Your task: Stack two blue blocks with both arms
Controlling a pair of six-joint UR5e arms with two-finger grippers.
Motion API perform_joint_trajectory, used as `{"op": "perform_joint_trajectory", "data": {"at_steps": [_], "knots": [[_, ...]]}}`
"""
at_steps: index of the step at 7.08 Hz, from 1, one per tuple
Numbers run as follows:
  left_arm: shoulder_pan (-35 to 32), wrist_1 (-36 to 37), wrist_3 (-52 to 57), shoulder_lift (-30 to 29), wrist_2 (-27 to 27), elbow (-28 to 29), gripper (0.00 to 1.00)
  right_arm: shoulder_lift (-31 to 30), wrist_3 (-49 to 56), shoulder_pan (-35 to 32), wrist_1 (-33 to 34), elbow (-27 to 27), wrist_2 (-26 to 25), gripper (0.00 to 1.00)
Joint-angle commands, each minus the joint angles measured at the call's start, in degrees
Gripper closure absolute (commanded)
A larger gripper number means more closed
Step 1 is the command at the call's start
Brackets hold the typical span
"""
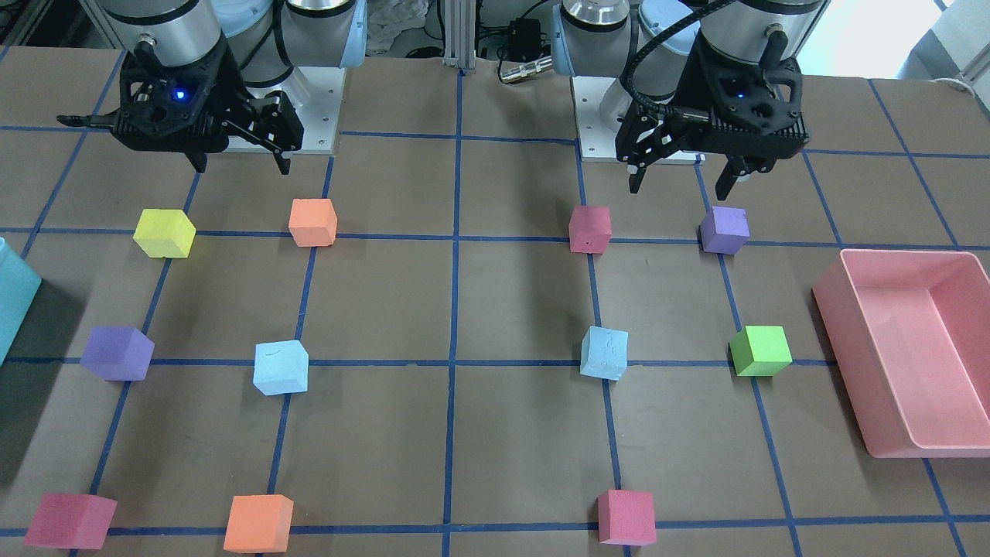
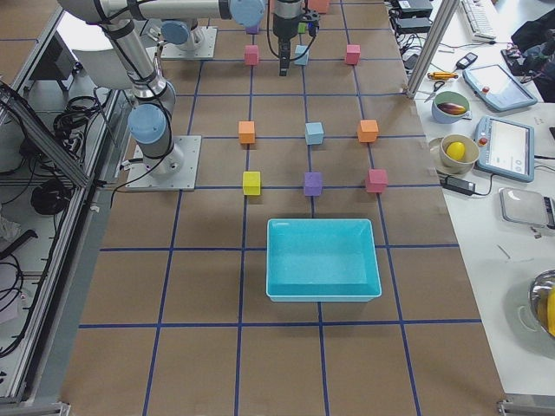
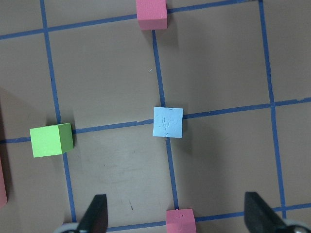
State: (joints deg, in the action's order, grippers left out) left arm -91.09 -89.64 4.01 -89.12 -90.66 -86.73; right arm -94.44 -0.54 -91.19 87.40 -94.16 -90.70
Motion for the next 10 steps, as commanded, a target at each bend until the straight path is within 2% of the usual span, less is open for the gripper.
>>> {"op": "perform_joint_trajectory", "data": {"at_steps": [1, 5, 7, 9, 10], "knots": [[-0.05, 0.17, -0.05, 0.0, 0.05, -0.11, 0.0, 0.13, -0.16, 0.05, 0.4, -0.23, -0.09, 0.0], [-0.05, 0.17, -0.05, 0.09, -0.04, -0.19, 0.0, 0.66, -0.16, -0.04, 0.93, -0.32, 0.0, 0.0], [-0.05, 0.08, -0.05, 0.09, -0.04, -0.28, 0.0, 6.61, -0.08, 1.18, 1.98, -1.2, 0.26, 0.0], [-0.05, 0.17, 0.13, 0.09, -0.39, -0.28, 0.0, 13.45, 0.72, 1.36, 12.74, -1.55, 0.18, 0.0], [-0.05, 0.17, 0.13, 0.09, -0.3, -0.28, 0.0, 17.06, 0.19, 1.36, 15.58, -1.56, 0.09, 0.0]]}}
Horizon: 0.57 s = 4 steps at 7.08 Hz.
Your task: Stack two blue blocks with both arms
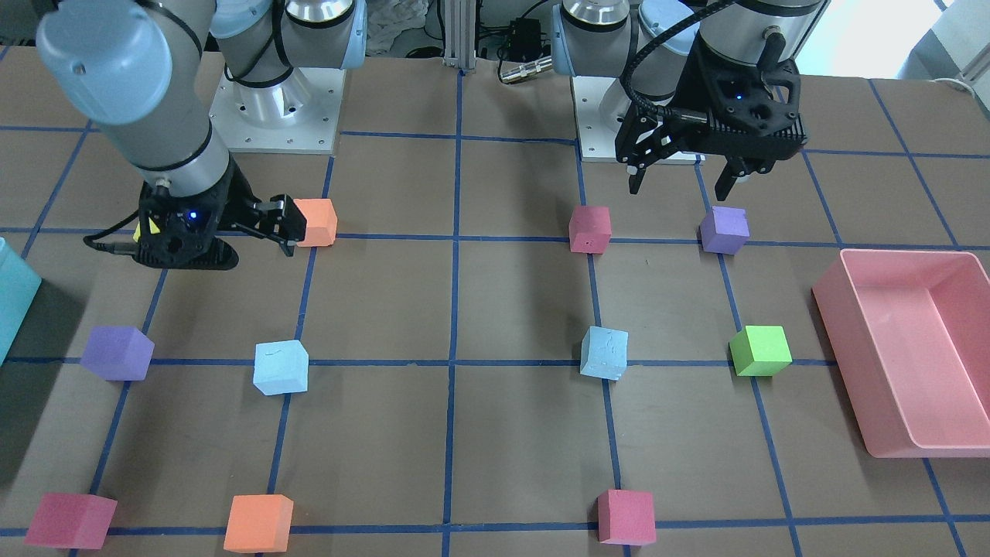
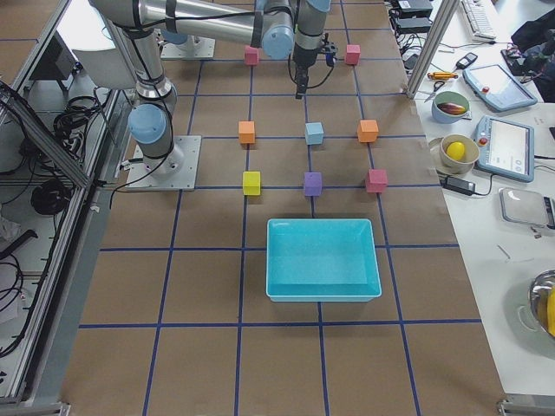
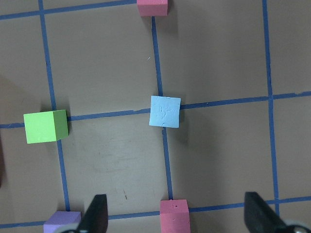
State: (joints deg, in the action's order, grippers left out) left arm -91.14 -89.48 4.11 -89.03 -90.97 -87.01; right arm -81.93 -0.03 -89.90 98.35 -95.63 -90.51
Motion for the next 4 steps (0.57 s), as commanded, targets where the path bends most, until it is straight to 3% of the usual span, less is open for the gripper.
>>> {"op": "perform_joint_trajectory", "data": {"at_steps": [1, 4], "knots": [[0.0, 0.01, -0.06, 0.0, 0.0, 0.0, 0.0, 7.28, 0.2, 0.07, 8.48, -0.25, 0.16, 0.0], [-0.09, 0.01, -0.07, 0.0, -0.08, -0.09, 0.0, 15.55, 5.46, 0.25, 26.23, -3.76, -0.19, 0.0]]}}
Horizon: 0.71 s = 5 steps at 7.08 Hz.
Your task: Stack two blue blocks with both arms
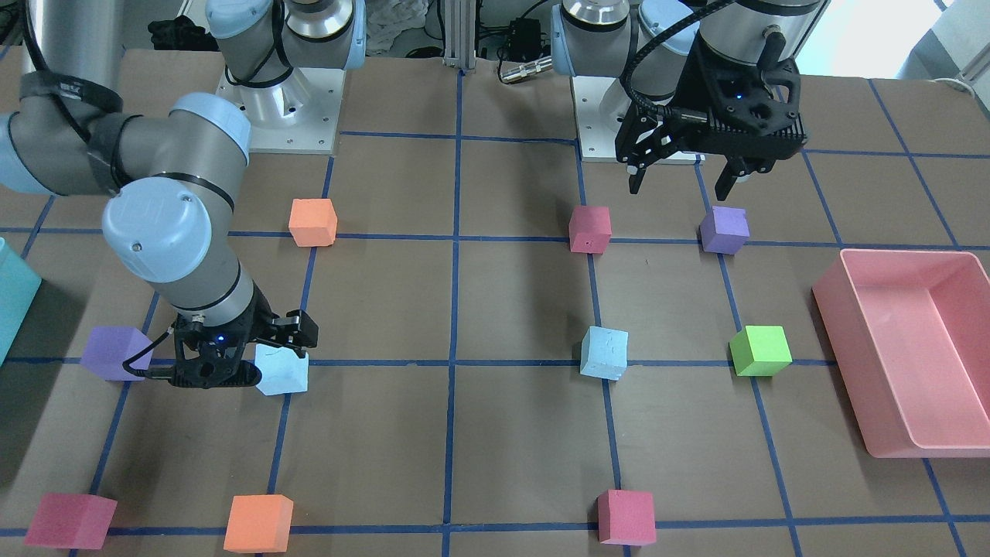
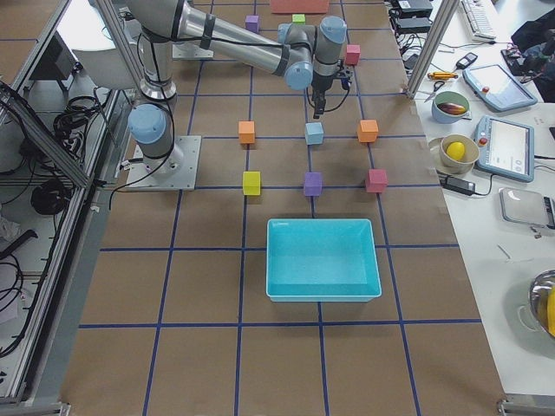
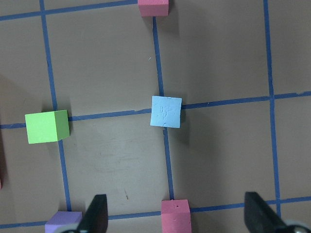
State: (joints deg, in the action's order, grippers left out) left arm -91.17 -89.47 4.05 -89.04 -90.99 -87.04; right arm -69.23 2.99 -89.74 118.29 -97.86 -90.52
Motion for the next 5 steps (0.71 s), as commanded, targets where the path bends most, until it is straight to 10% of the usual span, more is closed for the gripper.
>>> {"op": "perform_joint_trajectory", "data": {"at_steps": [1, 4, 5], "knots": [[-0.06, 0.09, 0.0, 0.0, 0.02, -0.15, 0.0, 3.13, 2.37, 0.09, 7.38, -3.02, -0.1, 0.0], [-0.07, 0.0, 0.0, -0.09, -0.24, -0.24, 0.0, 5.15, 2.55, 1.23, 8.53, -4.18, 0.08, 0.0], [-0.06, 0.0, 0.17, -0.09, -0.33, -0.24, 0.0, 5.33, 2.37, 1.23, 8.44, -4.18, 0.51, 0.25]]}}
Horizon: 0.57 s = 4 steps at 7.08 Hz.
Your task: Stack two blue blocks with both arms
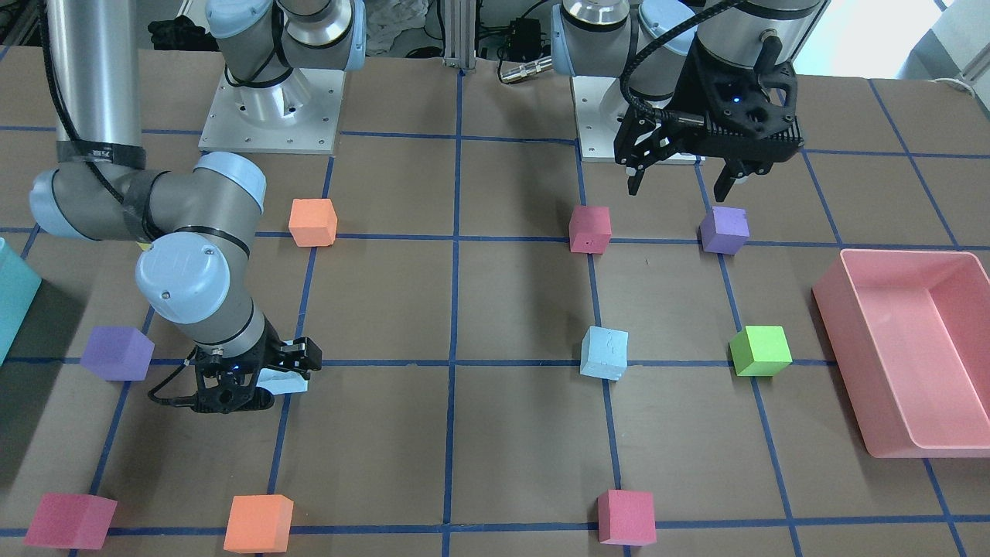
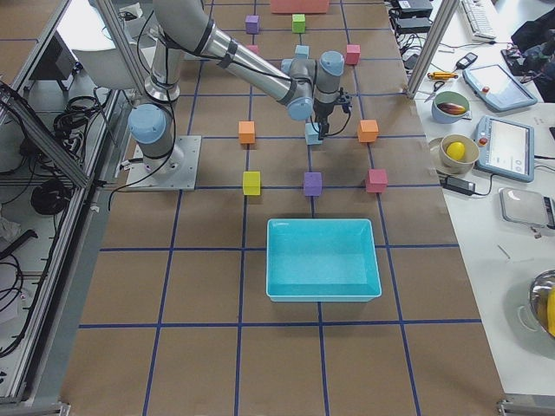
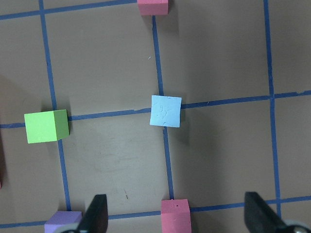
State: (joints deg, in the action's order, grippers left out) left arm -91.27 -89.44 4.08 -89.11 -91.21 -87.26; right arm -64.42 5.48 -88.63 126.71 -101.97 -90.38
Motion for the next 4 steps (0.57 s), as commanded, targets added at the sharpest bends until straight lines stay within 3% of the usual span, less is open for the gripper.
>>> {"op": "perform_joint_trajectory", "data": {"at_steps": [1, 2, 3, 4], "knots": [[0.04, 0.06, 0.14, -0.1, -0.02, -0.02, 0.0, 0.53, -0.64, 0.21, 0.03, 0.01, 0.56, 0.67], [-0.05, -0.03, 0.14, -0.36, -0.11, -0.02, 0.0, 0.53, -0.65, 0.12, -0.06, 0.28, 0.65, 0.97], [-0.13, 0.23, 0.23, -1.41, -0.11, -0.02, 0.0, 0.09, -0.91, 0.12, -0.15, 1.24, 0.74, 1.0], [0.04, 0.24, -0.03, -2.81, -0.02, -0.28, 0.0, 0.35, -4.74, -0.32, -1.11, 5.51, 0.65, 1.0]]}}
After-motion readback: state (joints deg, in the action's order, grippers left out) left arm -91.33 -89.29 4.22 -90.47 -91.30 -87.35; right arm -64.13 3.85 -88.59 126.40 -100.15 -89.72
